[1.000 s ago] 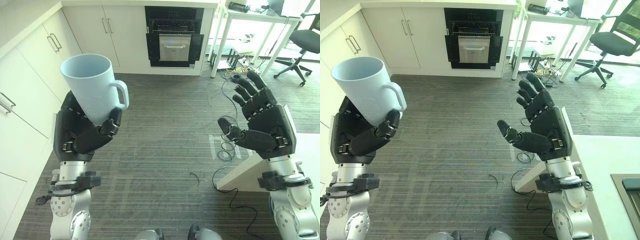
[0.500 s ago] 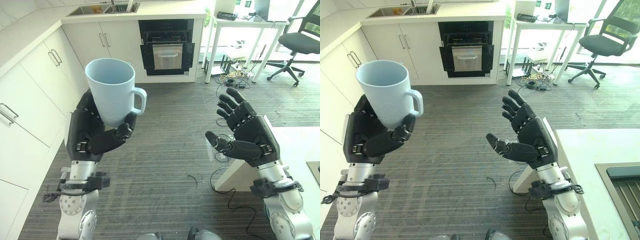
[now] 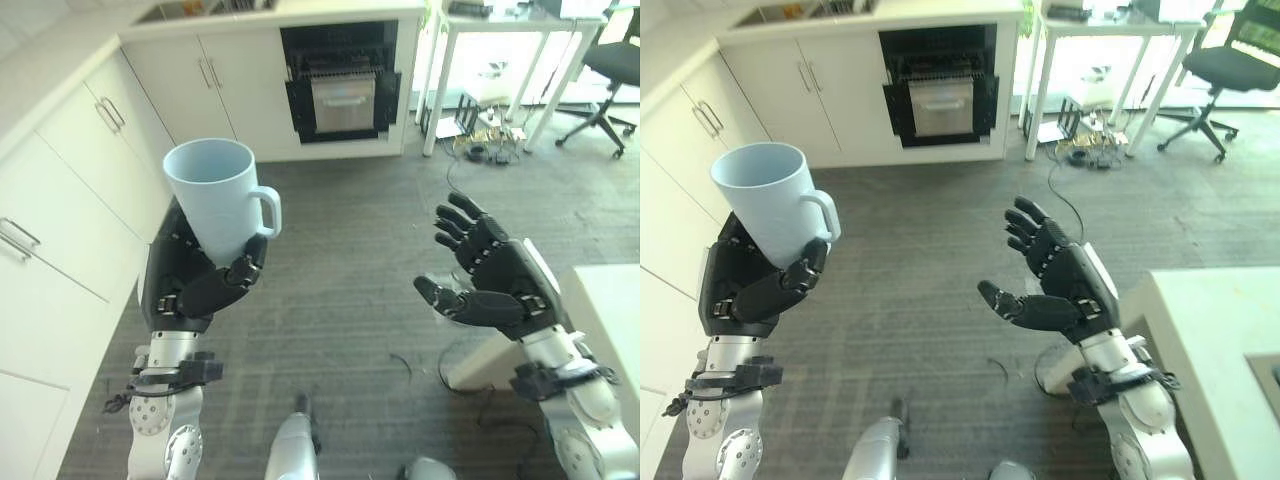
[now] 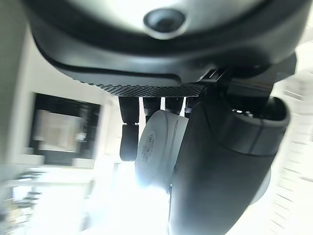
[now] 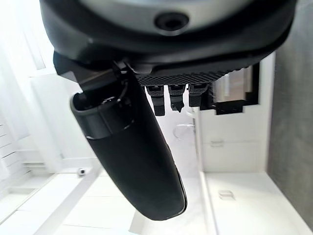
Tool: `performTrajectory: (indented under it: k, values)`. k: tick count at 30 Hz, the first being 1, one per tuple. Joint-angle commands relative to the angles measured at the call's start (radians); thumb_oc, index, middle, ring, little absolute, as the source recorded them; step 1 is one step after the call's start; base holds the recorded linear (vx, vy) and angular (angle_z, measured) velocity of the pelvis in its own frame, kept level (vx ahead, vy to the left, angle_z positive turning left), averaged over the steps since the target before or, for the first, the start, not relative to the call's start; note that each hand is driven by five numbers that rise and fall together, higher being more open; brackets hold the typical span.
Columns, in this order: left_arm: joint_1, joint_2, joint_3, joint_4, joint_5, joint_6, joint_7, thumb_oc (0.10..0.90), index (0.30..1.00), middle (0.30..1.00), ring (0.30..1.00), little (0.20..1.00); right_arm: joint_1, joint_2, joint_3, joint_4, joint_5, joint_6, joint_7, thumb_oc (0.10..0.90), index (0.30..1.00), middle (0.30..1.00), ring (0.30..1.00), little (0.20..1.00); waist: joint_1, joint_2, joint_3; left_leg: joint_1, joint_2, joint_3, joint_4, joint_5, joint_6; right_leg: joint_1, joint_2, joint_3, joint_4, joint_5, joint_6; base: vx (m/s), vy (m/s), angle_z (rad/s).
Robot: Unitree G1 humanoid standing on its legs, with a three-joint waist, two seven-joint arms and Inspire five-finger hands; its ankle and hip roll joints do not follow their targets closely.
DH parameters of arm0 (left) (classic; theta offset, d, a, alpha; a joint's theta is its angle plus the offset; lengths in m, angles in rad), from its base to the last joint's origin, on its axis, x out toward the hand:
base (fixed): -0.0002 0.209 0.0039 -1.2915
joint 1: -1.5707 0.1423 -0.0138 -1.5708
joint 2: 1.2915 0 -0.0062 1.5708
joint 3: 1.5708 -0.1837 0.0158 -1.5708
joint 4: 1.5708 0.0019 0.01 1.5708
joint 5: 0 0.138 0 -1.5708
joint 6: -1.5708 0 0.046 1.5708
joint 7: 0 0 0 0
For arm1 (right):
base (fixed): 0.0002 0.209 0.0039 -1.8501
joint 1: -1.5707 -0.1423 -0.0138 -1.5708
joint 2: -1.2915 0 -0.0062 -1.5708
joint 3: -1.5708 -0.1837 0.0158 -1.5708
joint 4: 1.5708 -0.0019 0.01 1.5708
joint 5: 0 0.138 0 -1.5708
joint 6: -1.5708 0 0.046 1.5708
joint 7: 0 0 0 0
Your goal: Place the dishes in the dishwasher.
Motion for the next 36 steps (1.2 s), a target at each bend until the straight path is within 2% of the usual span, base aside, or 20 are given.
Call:
performTrajectory:
  k: [1, 2, 3, 6, 7, 10, 11, 12, 16, 19, 23, 25, 26, 28, 29, 30, 31, 34, 35, 36]
  values:
    - [-0.088, 0.089, 0.065, -0.127, 0.017, -0.057, -0.032, 0.4, 0.3, 0.3, 0.3, 0.3, -0.168, 0.037, -0.008, -0.037, 0.033, -0.119, -0.047, 0.8, 0.9, 0.9, 0.9, 0.9, 0.016, -0.032, -0.033, 0.078, -0.018, -0.075, -0.095, -0.108, -0.035, 0.059, 0.039, -0.047, -0.088, 0.235, 0.043, 0.3, 0.232, 0.55]
    - [-0.095, 0.092, 0.062, -0.126, 0.03, -0.053, -0.032, 0.4, 0.3, 0.3, 0.3, 0.3, -0.172, 0.05, -0.003, -0.034, 0.026, -0.119, -0.052, 0.8, 0.9, 0.9, 0.9, 0.9, 0.012, -0.022, -0.034, 0.089, -0.032, -0.093, -0.095, -0.116, -0.019, 0.067, 0.049, -0.048, -0.067, 0.288, 0.045, 0.35, 0.309, 0.7]
    - [-0.101, 0.096, 0.059, -0.124, 0.053, -0.051, -0.035, 0.4, 0.3, 0.3, 0.3, 0.3, -0.173, 0.073, 0.012, -0.028, 0.012, -0.121, -0.049, 0.8, 0.9, 0.9, 0.9, 0.9, 0.005, -0.004, -0.027, 0.113, -0.052, -0.114, -0.095, -0.129, 0.0, 0.023, 0.044, -0.037, 0.094, 0.331, 0.041, 0.29, 0.266, 0.58]
    - [-0.099, 0.102, 0.049, -0.12, 0.083, -0.06, -0.017, 0.4, 0.3, 0.3, 0.3, 0.3, -0.183, 0.086, 0.041, -0.013, -0.009, -0.116, -0.046, 0.8, 0.9, 0.9, 0.9, 0.9, -0.005, 0.011, -0.01, 0.14, -0.05, -0.093, -0.095, -0.145, 0.014, -0.082, 0.033, -0.031, 0.225, 0.298, 0.014, 0.24, 0.168, 0.15]
    - [-0.101, 0.114, 0.045, -0.117, 0.075, -0.052, -0.001, 0.4, 0.3, 0.3, 0.3, 0.3, -0.179, 0.075, 0.045, -0.003, 0.004, -0.117, -0.039, 0.8, 0.9, 0.9, 0.9, 0.9, -0.016, 0.005, -0.006, 0.149, -0.047, -0.071, -0.095, -0.149, 0.009, -0.112, 0.072, -0.053, 0.131, 0.256, 0.0, 0.25, -0.04, -0.14]
    - [-0.103, 0.125, 0.041, -0.114, 0.078, -0.051, 0.011, 0.4, 0.3, 0.3, 0.3, 0.3, -0.183, 0.064, 0.038, 0.007, 0.025, -0.122, -0.031, 0.8, 0.9, 0.9, 0.9, 0.9, -0.022, -0.002, 0.002, 0.168, -0.033, -0.043, -0.095, -0.161, 0.0, -0.1, 0.097, -0.096, -0.078, 0.271, -0.004, 0.2, -0.105, -0.17]
    - [-0.1, 0.129, 0.042, -0.114, 0.082, -0.054, 0.015, 0.4, 0.3, 0.3, 0.3, 0.3, -0.185, 0.052, 0.029, 0.012, 0.044, -0.127, -0.022, 0.8, 0.9, 0.9, 0.9, 0.9, -0.028, -0.019, 0.017, 0.186, -0.037, -0.014, -0.095, -0.176, -0.004, -0.15, 0.067, -0.108, -0.088, 0.234, -0.002, 0.25, -0.196, -0.48]
    - [-0.096, 0.13, 0.042, -0.117, 0.093, -0.053, 0.025, 0.4, 0.3, 0.3, 0.3, 0.3, -0.189, 0.044, 0.022, 0.018, 0.064, -0.129, -0.01, 0.8, 0.9, 0.9, 0.9, 0.9, -0.039, -0.039, 0.028, 0.213, -0.047, 0.015, -0.095, -0.197, -0.005, -0.237, 0.026, -0.098, -0.088, 0.238, 0.017, 0.3, -0.215, -0.77]
    - [-0.088, 0.118, 0.022, -0.135, 0.116, -0.046, 0.039, 0.4, 0.3, 0.3, 0.3, 0.3, -0.145, 0.043, 0.007, -0.008, 0.081, -0.142, 0.021, 0.8, 0.9, 0.9, 0.9, 0.9, -0.082, -0.051, 0.037, 0.282, -0.072, 0.027, -0.095, -0.251, 0.019, -0.418, -0.007, 0.0, -0.088, 0.294, 0.046, 0.38, -0.219, -0.35]
    - [-0.073, 0.116, 0.021, -0.145, 0.116, -0.051, 0.032, 0.4, 0.3, 0.3, 0.3, 0.3, -0.128, 0.034, -0.003, -0.018, 0.091, -0.155, 0.019, 0.8, 0.9, 0.9, 0.9, 0.9, -0.084, -0.053, 0.028, 0.321, -0.075, 0.029, -0.095, -0.287, 0.03, -0.405, -0.01, -0.017, -0.088, 0.291, 0.055, 0.38, -0.276, 0.33]
    - [-0.063, 0.109, 0.014, -0.15, 0.077, -0.044, 0.029, 0.4, 0.3, 0.3, 0.3, 0.3, -0.14, 0.014, -0.015, -0.019, 0.091, -0.134, -0.013, 0.8, 0.9, 0.9, 0.9, 0.9, -0.093, -0.057, -0.021, 0.423, -0.068, 0.014, -0.095, -0.337, 0.02, -0.344, 0.002, -0.039, -0.088, 0.321, 0.039, 0.45, -0.338, 0.22]
    - [-0.059, 0.101, 0.01, -0.154, 0.074, -0.045, 0.032, 0.4, 0.3, 0.3, 0.3, 0.3, -0.141, 0.007, -0.018, -0.019, 0.097, -0.12, -0.005, 0.8, 0.9, 0.9, 0.9, 0.9, -0.099, -0.046, -0.041, 0.453, -0.047, 0.024, -0.095, -0.289, -0.003, -0.326, 0.025, -0.042, -0.088, 0.294, 0.021, 0.42, -0.341, 0.22]
    - [-0.056, 0.09, 0.005, -0.158, 0.072, -0.044, 0.047, 0.4, 0.3, 0.3, 0.3, 0.3, -0.143, -0.007, -0.019, -0.017, 0.104, -0.106, 0.016, 0.8, 0.9, 0.9, 0.9, 0.9, -0.094, -0.043, -0.053, 0.494, -0.03, 0.041, -0.095, -0.132, -0.05, -0.292, 0.05, -0.033, -0.088, 0.249, -0.012, 0.48, -0.403, -0.05]
    - [-0.053, 0.079, 0.002, -0.158, 0.067, -0.042, 0.056, 0.4, 0.3, 0.3, 0.3, 0.3, -0.142, -0.013, -0.02, -0.016, 0.107, -0.096, 0.036, 0.8, 0.9, 0.9, 0.9, 0.9, -0.086, -0.051, -0.051, 0.49, -0.033, 0.043, -0.056, -0.036, -0.078, -0.262, 0.063, -0.013, -0.088, 0.219, -0.035, 0.32, -0.29, -0.34]
    - [-0.052, 0.074, 0.002, -0.157, 0.063, -0.041, 0.057, 0.4, 0.3, 0.3, 0.3, 0.3, -0.143, -0.019, -0.021, -0.015, 0.109, -0.095, 0.045, 0.8, 0.9, 0.9, 0.9, 0.9, -0.081, -0.061, -0.044, 0.44, -0.039, 0.049, 0.033, -0.003, -0.09, -0.248, 0.064, 0.0, -0.088, 0.206, -0.049, 0.29, -0.342, -0.61]
    - [-0.046, 0.054, -0.009, -0.155, 0.078, -0.049, 0.043, 0.4, 0.3, 0.3, 0.3, 0.3, -0.142, -0.024, -0.012, -0.005, 0.095, -0.1, 0.053, 0.8, 0.9, 0.9, 0.9, 0.9, -0.061, -0.087, -0.016, 0.244, -0.018, 0.078, 0.244, 0.008, -0.095, -0.188, 0.06, 0.016, -0.088, 0.171, -0.077, 0.25, -0.279, -0.31]
    - [-0.047, 0.05, -0.01, -0.154, 0.078, -0.05, 0.033, 0.4, 0.3, 0.3, 0.3, 0.3, -0.146, -0.029, -0.01, -0.002, 0.095, -0.1, 0.046, 0.8, 0.9, 0.9, 0.9, 0.9, -0.054, -0.089, -0.006, 0.204, -0.018, 0.081, 0.245, -0.017, -0.08, -0.175, 0.063, 0.014, -0.088, 0.163, -0.077, 0.28, -0.224, -0.31]
    - [-0.026, 0.045, 0.0, -0.153, 0.067, -0.062, 0.02, 0.4, 0.3, 0.3, 0.3, 0.3, -0.178, -0.032, 0.016, 0.01, 0.084, -0.086, 0.031, 0.8, 0.9, 0.9, 0.9, 0.9, -0.033, -0.077, 0.018, 0.223, -0.034, 0.123, 0.038, -0.053, -0.062, -0.139, 0.085, 0.019, -0.088, 0.132, -0.062, 0.28, 0.019, -0.45]
    - [-0.009, 0.047, 0.009, -0.15, 0.056, -0.071, 0.013, 0.4, 0.3, 0.3, 0.3, 0.3, -0.191, -0.02, 0.034, 0.018, 0.064, -0.081, 0.032, 0.8, 0.9, 0.9, 0.9, 0.9, -0.029, -0.053, 0.024, 0.216, -0.018, 0.126, -0.095, -0.074, -0.062, -0.129, 0.112, 0.029, -0.088, 0.123, -0.052, 0.25, 0.123, -0.59]
    - [-0.004, 0.048, 0.01, -0.149, 0.053, -0.073, 0.01, 0.4, 0.3, 0.3, 0.3, 0.3, -0.192, -0.016, 0.039, 0.019, 0.057, -0.079, 0.032, 0.8, 0.9, 0.9, 0.9, 0.9, -0.028, -0.04, 0.024, 0.186, -0.001, 0.113, -0.095, -0.093, -0.067, -0.127, 0.127, 0.029, -0.088, 0.119, -0.05, 0.3, 0.158, -0.62]
